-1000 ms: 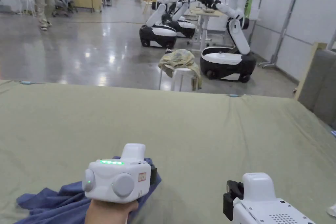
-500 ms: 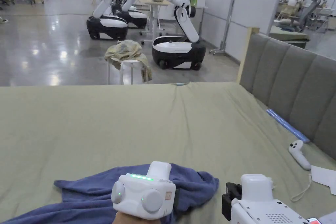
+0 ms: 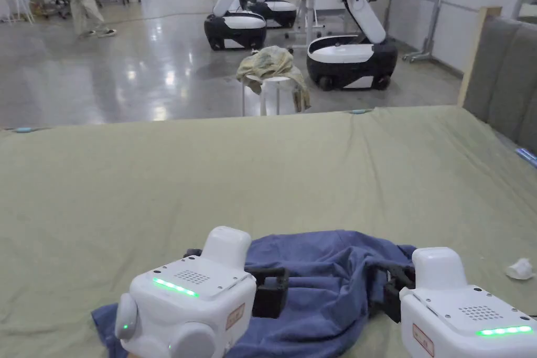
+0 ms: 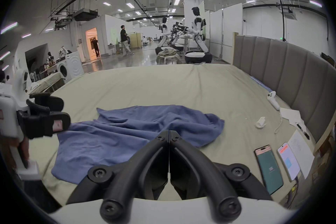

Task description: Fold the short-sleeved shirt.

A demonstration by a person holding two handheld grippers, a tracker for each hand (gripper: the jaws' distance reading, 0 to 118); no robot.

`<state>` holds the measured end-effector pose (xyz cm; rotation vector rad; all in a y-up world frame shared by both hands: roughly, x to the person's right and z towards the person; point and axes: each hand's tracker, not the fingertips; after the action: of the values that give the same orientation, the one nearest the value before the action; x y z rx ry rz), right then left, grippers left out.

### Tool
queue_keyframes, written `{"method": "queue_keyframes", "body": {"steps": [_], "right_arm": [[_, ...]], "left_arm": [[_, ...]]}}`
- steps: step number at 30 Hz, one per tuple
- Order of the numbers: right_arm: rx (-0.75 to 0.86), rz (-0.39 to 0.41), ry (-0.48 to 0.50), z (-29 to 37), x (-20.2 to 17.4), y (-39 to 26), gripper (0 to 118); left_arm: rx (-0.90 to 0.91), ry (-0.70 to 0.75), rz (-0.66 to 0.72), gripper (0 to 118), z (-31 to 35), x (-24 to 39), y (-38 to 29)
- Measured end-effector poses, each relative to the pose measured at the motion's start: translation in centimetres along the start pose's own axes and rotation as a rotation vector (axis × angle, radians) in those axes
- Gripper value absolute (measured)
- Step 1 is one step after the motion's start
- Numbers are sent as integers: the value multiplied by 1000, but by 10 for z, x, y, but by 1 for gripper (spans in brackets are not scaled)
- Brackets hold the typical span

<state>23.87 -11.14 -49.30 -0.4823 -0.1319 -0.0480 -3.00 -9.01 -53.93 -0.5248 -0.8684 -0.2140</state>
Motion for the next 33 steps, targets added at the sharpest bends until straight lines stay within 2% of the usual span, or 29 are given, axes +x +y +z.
{"method": "queue_keyframes", "body": {"steps": [1, 3, 5, 8, 11, 12, 13, 14, 15, 19, 20, 21, 22, 23, 25, 29, 31, 33], "right_arm": [[-6, -5, 16, -1, -7, -1, 1], [-14, -3, 29, -3, -22, -3, 1], [-18, 2, 42, -5, -34, -3, 1], [-28, 7, 56, -8, -49, -2, 1], [-37, 27, 58, -13, -58, -1, 1], [-39, 30, 57, -14, -59, -1, 1], [-43, 31, 57, -16, -60, 0, 1], [-47, 32, 54, -18, -60, 1, 1], [-51, 35, 48, -20, -60, 1, 1], [-58, 35, 19, -22, -47, 6, 1], [-62, 30, 9, -23, -42, 7, 1], [-65, 26, -2, -23, -34, 9, 2], [-67, 22, -16, -24, -25, 12, 2], [-69, 16, -38, -26, -12, 14, 2], [-83, -3, -113, -32, 15, 19, 2], [-156, -50, -197, -64, 72, 27, 2], [-246, -70, -211, -92, 100, 29, 7], [-297, -122, -209, -118, 120, 28, 11]], "left_arm": [[-9, 70, -10, 27, 12, -31, -3], [-50, 164, 10, 14, 40, -64, -20], [-107, 245, 65, 11, 53, -117, -29], [-195, 279, 183, 11, 72, -183, -47], [-262, 289, 220, 11, 56, -234, -51], [-275, 284, 232, 18, 51, -247, -53], [-274, 281, 242, 49, 39, -246, -51], [-290, 299, 229, 73, 28, -257, -53], [-296, 276, 232, 85, 15, -268, -54], [-377, 296, 197, 84, -32, -273, -61], [-409, 301, 199, 82, -41, -278, -63], [-442, 301, 205, 73, -40, -256, -70], [-471, 280, 197, 35, -49, -256, -74], [-488, 263, 174, 18, -54, -254, -76], [-443, 258, 162, 14, -45, -227, -82], [-379, 242, 161, 9, -26, -212, -77], [-320, 243, 175, 9, -16, -208, -66], [-311, 208, 166, 9, -1, -203, -59]]}}
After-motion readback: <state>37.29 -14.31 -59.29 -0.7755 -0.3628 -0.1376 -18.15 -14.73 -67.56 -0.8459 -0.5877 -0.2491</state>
